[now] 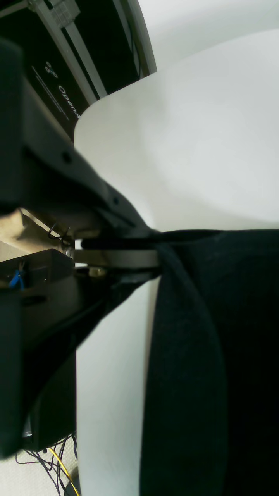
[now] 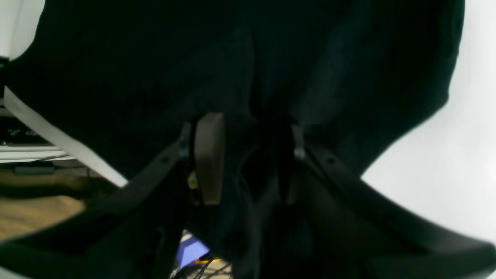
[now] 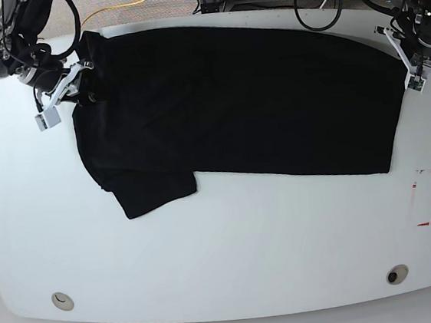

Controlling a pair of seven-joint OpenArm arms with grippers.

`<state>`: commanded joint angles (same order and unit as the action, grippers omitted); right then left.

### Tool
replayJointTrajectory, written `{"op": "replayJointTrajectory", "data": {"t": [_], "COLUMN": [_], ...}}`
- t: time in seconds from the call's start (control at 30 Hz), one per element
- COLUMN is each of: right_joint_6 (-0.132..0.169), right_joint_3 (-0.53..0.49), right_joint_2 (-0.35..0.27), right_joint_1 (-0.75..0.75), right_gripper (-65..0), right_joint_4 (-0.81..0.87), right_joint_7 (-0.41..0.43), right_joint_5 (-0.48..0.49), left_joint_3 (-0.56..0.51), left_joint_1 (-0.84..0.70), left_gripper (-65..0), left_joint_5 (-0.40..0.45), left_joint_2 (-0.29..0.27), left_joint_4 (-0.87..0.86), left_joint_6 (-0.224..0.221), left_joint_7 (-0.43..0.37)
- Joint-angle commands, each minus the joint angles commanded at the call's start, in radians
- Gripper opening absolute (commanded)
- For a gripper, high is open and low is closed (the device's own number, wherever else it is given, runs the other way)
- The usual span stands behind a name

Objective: Fold the T-shirt properly

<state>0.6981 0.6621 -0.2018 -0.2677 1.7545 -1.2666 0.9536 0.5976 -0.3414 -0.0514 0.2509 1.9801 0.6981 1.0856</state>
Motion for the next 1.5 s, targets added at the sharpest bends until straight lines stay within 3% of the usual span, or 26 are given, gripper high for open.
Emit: {"op": "replayJointTrajectory", "data": {"t": [0.33, 0.53, 0.63, 0.87, 1.2, 1.5], "right_joint_6": [0.000, 0.000, 0.000, 0.000, 0.000, 0.000], "right_joint_3": [-0.025, -0.025, -0.028, -0.203, -0.213, -0.215], "right_joint_2": [0.025, -0.011, -0.040, -0.152, -0.147, -0.132], "right_joint_1": [0.118, 0.199, 0.244, 0.362, 0.354, 0.288], "right_gripper": [-44.7, -44.7, -44.5, -44.7, -44.7, -44.7], "right_joint_4": [-0.170, -0.281, -0.328, -0.445, -0.445, -0.446], "right_joint_7": [0.026, 0.046, 0.048, 0.051, 0.063, 0.132], "right_joint_5": [-0.264, -0.437, -0.477, -0.486, -0.488, -0.494], "left_joint_3": [0.003, 0.000, -0.002, 0.003, -0.003, -0.009], "left_joint_1": [-0.011, -0.034, -0.055, -0.058, 0.003, 0.147], "left_gripper": [-65.0, -65.0, -65.0, -65.0, -65.0, -65.0], "left_joint_5": [0.000, 0.000, 0.000, 0.000, 0.000, 0.002], "left_joint_2": [-0.018, -0.023, -0.026, -0.048, -0.051, -0.025], "left_joint_4": [0.000, 0.000, 0.000, 0.002, 0.003, 0.000], "left_joint_6": [0.000, 0.000, 0.000, 0.000, 0.000, 0.000], "left_joint_7": [0.002, 0.003, 0.005, 0.035, 0.077, 0.239]}}
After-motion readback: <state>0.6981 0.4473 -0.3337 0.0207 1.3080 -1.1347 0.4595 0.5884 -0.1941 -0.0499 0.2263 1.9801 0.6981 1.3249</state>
